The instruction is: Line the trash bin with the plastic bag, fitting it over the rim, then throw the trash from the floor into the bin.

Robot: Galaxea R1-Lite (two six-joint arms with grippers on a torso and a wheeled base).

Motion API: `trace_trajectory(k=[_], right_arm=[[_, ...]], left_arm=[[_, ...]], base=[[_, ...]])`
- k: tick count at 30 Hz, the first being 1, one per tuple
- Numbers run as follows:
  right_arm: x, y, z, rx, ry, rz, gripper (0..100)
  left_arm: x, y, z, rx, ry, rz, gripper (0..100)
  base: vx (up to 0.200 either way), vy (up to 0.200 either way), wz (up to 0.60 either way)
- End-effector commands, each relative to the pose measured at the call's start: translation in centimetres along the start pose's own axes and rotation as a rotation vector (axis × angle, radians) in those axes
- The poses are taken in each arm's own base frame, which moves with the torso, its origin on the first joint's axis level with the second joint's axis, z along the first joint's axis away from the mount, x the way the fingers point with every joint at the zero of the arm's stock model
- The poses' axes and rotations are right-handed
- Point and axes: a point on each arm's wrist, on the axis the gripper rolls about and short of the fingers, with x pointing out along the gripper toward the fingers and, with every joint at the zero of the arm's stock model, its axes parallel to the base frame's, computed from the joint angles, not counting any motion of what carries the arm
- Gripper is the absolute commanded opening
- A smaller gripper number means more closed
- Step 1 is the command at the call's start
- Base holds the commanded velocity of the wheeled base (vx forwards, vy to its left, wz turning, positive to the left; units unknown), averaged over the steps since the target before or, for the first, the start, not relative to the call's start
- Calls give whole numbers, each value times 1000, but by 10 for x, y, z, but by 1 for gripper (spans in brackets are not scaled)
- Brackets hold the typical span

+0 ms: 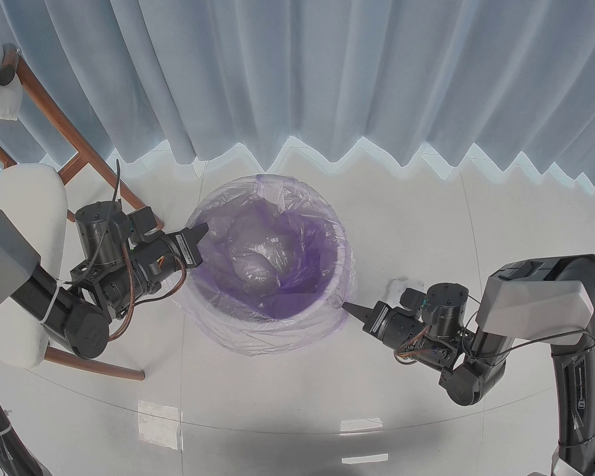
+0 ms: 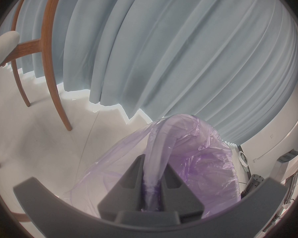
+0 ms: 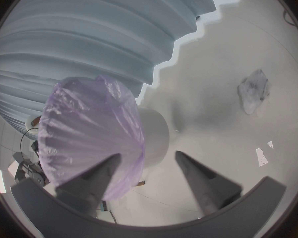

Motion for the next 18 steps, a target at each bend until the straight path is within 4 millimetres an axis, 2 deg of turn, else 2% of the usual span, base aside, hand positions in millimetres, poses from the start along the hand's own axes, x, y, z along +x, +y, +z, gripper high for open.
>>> trace_trajectory(k=[1, 3, 7, 10, 11, 12, 14, 16, 18], right_arm=[[-13, 1, -6, -23, -28, 14, 100], [-32, -3, -15, -39, 18, -35, 100], [-64, 12, -15, -81, 72, -29, 100], [-75, 27, -6, -96, 48, 10, 100], [-80, 38, 3, -104, 15, 42, 100], [-80, 38, 3, -104, 15, 42, 100], [-91, 54, 18, -109, -46, 85, 100], [-96, 58, 27, -105, -77, 95, 100], [-98, 57, 27, -107, -77, 91, 100]], left_arm=[[5, 3, 0, 3, -6, 9, 0], [7, 5, -2, 4, -2, 15, 0], [13, 9, -13, 8, 25, 29, 0], [18, 15, -22, 43, 52, 41, 0], [25, 20, -31, 77, 67, 61, 0], [25, 20, -31, 77, 67, 61, 0], [34, 28, -43, 108, 73, 105, 0], [37, 29, -48, 124, 68, 101, 0], [42, 32, -52, 137, 70, 99, 0]], base=[[0, 0, 0], [0, 0, 0], [0, 0, 0], [0, 0, 0], [0, 0, 0], [0, 0, 0], [0, 0, 0], [0, 0, 0], [0, 0, 0]])
